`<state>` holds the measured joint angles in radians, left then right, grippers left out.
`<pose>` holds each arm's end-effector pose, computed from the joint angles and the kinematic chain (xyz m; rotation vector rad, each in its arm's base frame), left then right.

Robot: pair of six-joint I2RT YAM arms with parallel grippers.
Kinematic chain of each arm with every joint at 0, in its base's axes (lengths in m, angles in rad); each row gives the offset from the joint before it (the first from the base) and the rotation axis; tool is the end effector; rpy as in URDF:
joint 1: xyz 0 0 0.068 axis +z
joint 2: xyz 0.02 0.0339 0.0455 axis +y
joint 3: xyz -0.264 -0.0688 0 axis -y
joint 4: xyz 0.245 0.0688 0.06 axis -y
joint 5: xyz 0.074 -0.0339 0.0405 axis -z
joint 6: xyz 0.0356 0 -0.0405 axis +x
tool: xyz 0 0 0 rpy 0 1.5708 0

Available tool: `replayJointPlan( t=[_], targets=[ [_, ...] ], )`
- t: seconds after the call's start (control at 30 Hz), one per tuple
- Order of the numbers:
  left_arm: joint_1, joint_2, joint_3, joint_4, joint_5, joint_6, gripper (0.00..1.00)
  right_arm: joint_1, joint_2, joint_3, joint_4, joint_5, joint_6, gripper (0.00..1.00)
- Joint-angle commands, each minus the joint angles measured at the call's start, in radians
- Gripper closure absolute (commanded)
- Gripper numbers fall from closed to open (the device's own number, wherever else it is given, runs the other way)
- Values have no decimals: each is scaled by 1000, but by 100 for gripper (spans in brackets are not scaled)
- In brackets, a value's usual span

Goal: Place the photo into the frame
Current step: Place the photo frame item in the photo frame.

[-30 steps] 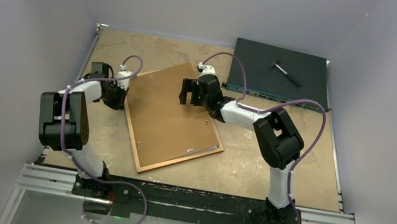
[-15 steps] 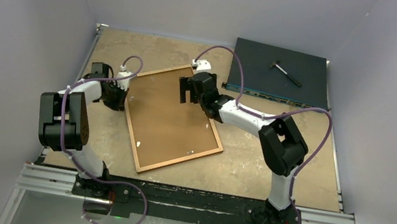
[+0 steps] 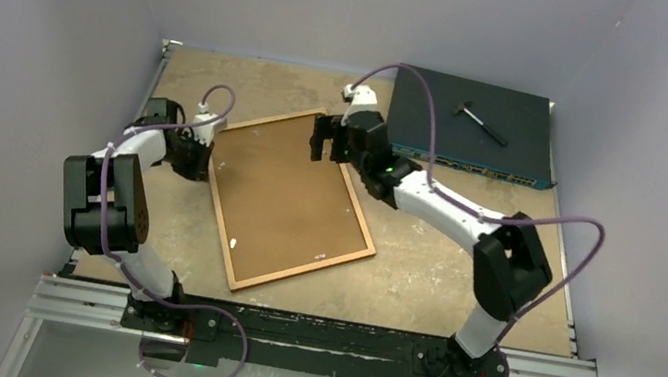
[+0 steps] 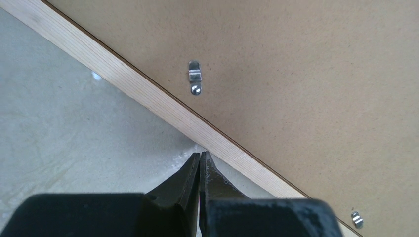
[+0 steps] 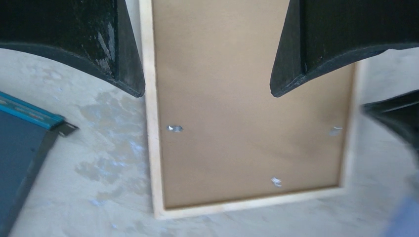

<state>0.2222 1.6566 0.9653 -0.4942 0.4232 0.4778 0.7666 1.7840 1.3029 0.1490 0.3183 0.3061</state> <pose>0.3052 0.0540 0.1679 0.4424 2.5821 -0.3531 0.3122 0.2852 0.2762 -0.2215 1.8956 0.4292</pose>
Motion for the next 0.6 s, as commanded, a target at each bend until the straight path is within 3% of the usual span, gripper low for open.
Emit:
replayJointPlan(
  t=[0.0,0.07,0.13,0.27,0.43,0.57],
  targets=[
    [24,-33,83,-91,125,58,100,-119,-95,-15,42,-335,121,1],
    [25,-43,81,-137,145,103,99,-105,-130,-74,129,-343,132,1],
    [25,-44,66,-165,144,146,93,-61,-150,-126,182,-357,144,3],
    [25,-33,35,-169,110,160,90,-38,-152,-202,127,-354,200,15],
    [23,-20,30,-156,117,120,80,-89,-204,-353,144,-277,211,8],
    [24,13,24,-93,49,96,85,-107,-228,-458,174,-287,223,3]
  ],
)
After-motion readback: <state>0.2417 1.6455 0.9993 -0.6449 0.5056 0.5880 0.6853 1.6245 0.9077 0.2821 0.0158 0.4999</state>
